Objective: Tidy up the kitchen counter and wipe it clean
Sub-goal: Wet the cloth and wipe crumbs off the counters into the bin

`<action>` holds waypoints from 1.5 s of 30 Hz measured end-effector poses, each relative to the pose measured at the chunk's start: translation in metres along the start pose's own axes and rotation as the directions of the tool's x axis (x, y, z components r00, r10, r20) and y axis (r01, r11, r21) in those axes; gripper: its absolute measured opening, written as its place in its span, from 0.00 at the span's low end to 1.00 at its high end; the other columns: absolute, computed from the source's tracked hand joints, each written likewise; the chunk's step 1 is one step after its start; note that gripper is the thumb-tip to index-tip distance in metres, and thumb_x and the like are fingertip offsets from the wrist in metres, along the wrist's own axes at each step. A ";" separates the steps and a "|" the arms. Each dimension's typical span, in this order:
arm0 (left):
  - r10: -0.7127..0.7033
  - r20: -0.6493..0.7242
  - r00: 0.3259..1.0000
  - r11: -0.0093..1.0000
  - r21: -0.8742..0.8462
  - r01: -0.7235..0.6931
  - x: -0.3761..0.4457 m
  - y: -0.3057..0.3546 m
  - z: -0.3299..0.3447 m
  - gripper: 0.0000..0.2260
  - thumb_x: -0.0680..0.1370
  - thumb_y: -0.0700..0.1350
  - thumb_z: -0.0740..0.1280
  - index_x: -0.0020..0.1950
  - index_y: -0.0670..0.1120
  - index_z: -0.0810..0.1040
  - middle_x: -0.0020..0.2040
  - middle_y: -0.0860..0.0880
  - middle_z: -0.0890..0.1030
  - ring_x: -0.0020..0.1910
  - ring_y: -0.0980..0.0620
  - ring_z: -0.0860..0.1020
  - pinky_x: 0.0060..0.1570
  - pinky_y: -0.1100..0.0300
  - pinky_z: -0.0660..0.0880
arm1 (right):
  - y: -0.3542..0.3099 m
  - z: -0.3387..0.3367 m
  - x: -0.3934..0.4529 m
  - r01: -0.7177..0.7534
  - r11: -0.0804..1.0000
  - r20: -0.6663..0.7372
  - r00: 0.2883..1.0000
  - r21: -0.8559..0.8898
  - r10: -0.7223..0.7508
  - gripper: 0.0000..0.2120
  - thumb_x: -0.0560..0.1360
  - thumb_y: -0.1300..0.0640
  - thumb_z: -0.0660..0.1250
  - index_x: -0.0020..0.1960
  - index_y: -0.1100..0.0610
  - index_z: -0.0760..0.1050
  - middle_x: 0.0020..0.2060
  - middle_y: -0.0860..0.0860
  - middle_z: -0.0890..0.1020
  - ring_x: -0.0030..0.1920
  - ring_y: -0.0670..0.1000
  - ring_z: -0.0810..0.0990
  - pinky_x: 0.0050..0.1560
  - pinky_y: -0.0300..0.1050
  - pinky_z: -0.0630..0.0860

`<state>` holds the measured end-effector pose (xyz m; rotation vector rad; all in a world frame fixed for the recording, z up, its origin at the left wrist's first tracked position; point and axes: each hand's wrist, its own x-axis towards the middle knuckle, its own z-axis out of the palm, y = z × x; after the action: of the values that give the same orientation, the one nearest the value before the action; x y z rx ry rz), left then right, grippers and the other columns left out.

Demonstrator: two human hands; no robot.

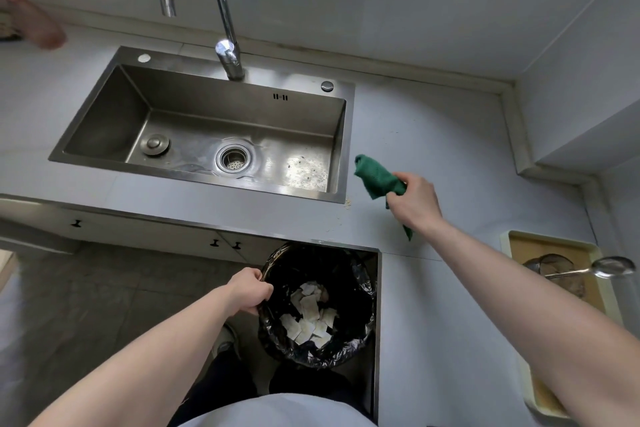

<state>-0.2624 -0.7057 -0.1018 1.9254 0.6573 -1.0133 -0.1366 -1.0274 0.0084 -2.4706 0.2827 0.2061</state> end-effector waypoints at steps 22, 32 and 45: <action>-0.039 -0.079 0.996 0.996 -0.078 0.033 -0.010 -0.008 0.003 0.12 0.71 0.35 0.66 0.36 0.46 0.64 0.35 0.46 0.72 0.29 0.46 0.78 0.31 0.57 0.80 | 0.012 0.089 0.000 0.301 0.873 0.259 0.942 -0.383 -0.211 0.28 0.74 0.70 0.65 0.71 0.52 0.75 0.65 0.49 0.79 0.62 0.56 0.72 0.67 0.51 0.72; -0.034 -0.075 0.997 0.999 -0.041 0.031 -0.016 -0.001 0.001 0.09 0.72 0.33 0.65 0.37 0.44 0.68 0.37 0.44 0.76 0.32 0.44 0.81 0.32 0.55 0.82 | 0.011 0.099 -0.076 0.578 0.778 0.570 0.735 -0.245 -0.367 0.20 0.72 0.67 0.67 0.60 0.50 0.83 0.57 0.47 0.84 0.58 0.53 0.78 0.64 0.51 0.75; -0.036 -0.033 0.999 0.999 -0.038 0.034 -0.014 -0.003 -0.003 0.05 0.70 0.36 0.67 0.43 0.43 0.72 0.42 0.42 0.81 0.38 0.41 0.87 0.39 0.49 0.86 | 0.004 0.040 -0.024 0.250 0.963 0.114 0.964 -0.099 -0.239 0.23 0.70 0.63 0.68 0.63 0.48 0.81 0.58 0.44 0.81 0.56 0.48 0.79 0.58 0.40 0.73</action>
<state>-0.2711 -0.7026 -0.0904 1.9080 0.7262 -0.9858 -0.1642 -1.0024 -0.0207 -2.5686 -0.0807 0.2466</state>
